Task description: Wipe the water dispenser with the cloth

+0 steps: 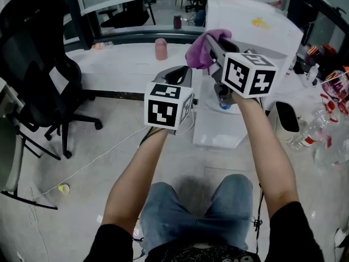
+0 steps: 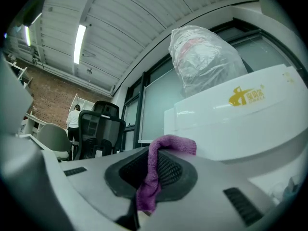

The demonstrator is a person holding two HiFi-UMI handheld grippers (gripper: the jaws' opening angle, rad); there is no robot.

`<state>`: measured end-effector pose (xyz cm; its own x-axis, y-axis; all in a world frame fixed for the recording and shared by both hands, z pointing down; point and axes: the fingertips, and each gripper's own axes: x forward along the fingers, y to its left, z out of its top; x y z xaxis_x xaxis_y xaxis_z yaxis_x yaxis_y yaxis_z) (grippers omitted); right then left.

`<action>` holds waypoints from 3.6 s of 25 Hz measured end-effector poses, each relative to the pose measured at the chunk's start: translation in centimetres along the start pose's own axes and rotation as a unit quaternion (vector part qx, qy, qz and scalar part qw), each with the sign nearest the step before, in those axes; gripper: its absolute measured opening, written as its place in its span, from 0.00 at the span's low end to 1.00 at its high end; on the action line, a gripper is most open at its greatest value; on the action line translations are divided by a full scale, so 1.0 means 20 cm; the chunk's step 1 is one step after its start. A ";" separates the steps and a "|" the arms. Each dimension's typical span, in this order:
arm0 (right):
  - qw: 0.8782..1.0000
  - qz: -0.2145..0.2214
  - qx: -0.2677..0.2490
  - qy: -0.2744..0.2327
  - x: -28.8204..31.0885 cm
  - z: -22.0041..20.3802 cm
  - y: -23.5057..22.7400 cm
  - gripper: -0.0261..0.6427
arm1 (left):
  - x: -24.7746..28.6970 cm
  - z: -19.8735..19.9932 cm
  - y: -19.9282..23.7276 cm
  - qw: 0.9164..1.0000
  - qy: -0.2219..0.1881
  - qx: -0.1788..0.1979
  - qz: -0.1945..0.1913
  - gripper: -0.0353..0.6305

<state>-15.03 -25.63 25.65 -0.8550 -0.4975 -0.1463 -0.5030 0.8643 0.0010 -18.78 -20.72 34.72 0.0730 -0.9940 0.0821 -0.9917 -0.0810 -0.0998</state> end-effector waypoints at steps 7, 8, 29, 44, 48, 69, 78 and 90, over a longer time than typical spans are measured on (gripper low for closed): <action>1.000 0.002 0.005 0.029 -0.01 -0.19 0.01 0.09 | 0.00 -0.07 0.01 1.000 0.003 -0.006 0.002 0.09; 0.999 0.002 0.002 0.032 -0.01 -0.21 0.02 0.09 | 0.00 -0.09 0.01 1.000 0.004 -0.008 0.002 0.09; 0.994 -0.002 -0.006 0.109 -0.06 -0.84 0.04 0.09 | 0.02 -0.57 -0.03 0.998 0.063 -0.025 -0.018 0.09; 0.986 0.017 0.001 0.163 -0.12 -1.30 0.06 0.09 | 0.07 -0.91 -0.09 0.995 0.091 -0.032 -0.022 0.09; 0.984 0.031 -0.022 0.175 -0.13 -1.40 0.07 0.09 | 0.11 -0.98 -0.11 0.995 0.090 -0.038 -0.019 0.09; 0.980 0.037 -0.017 0.195 -0.27 -1.76 0.09 0.09 | 0.15 -1.13 -0.20 0.995 0.076 -0.056 -0.025 0.09; 0.979 0.012 -0.023 0.201 -0.34 -1.79 0.00 0.09 | 0.17 -1.18 -0.22 0.995 0.079 -0.050 -0.035 0.09; 0.978 -0.087 -0.019 0.189 -0.65 -1.74 -0.39 0.09 | 0.28 -1.22 -0.39 0.993 0.086 -0.042 -0.072 0.09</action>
<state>-4.49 -28.47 62.03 -0.7378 -0.6350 0.2290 -0.6434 0.7641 0.0459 -13.25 -23.90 60.07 0.2027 -0.9447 0.2579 -0.9781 -0.2078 0.0078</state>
